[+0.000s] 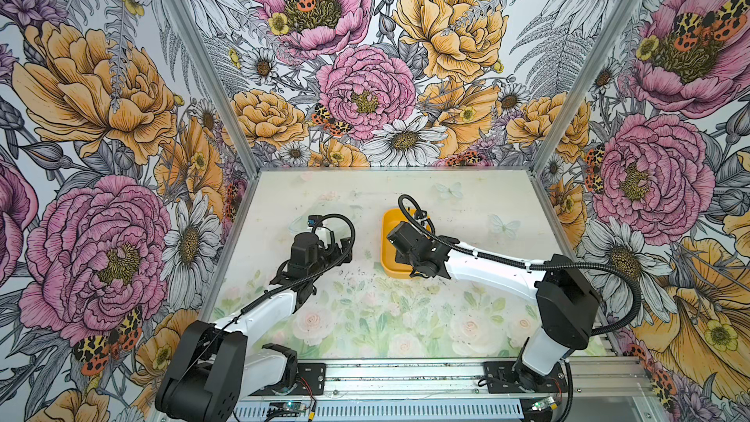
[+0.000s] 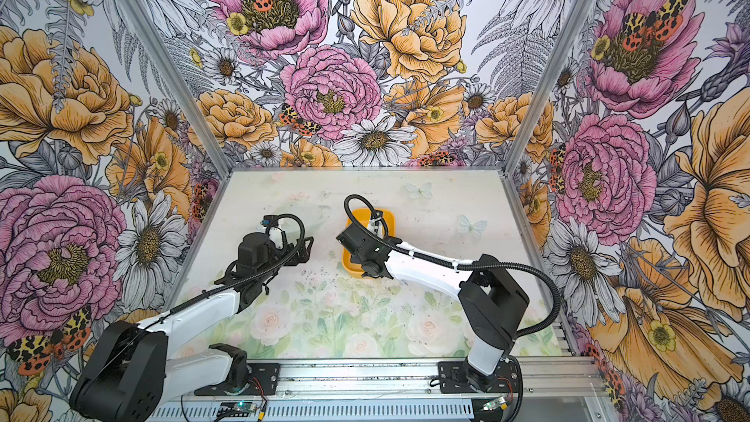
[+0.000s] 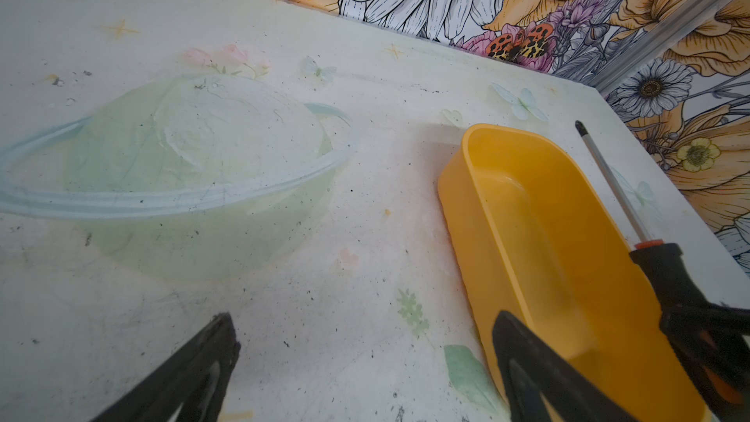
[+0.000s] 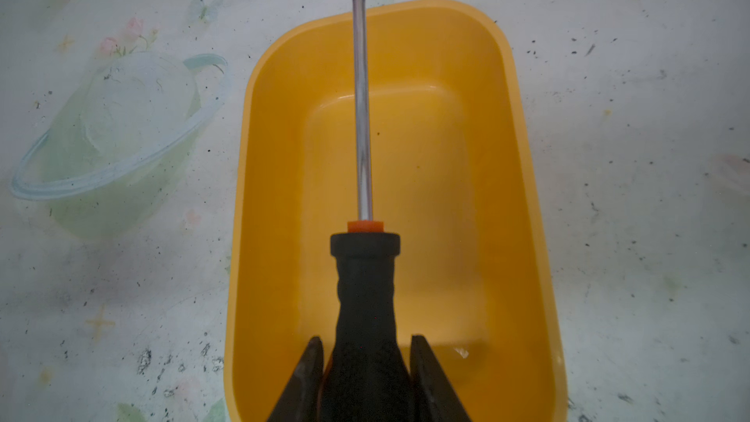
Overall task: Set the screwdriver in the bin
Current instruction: 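Lower the held screwdriver into the yellow bin with the right gripper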
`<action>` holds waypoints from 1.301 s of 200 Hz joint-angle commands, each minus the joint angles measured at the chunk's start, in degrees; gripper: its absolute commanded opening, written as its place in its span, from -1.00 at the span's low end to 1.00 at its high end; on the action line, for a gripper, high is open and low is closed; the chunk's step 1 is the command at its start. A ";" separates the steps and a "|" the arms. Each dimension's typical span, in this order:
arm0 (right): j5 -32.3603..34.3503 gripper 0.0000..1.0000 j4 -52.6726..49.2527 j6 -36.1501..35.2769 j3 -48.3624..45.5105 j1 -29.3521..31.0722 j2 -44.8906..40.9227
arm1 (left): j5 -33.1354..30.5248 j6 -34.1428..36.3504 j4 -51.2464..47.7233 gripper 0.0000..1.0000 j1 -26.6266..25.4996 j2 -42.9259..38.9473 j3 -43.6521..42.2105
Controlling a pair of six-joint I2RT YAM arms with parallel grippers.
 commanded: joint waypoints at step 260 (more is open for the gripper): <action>-4.96 -1.00 -1.60 -3.12 6.49 -4.35 11.44 | -0.29 -0.47 -0.12 0.97 -0.51 2.57 2.42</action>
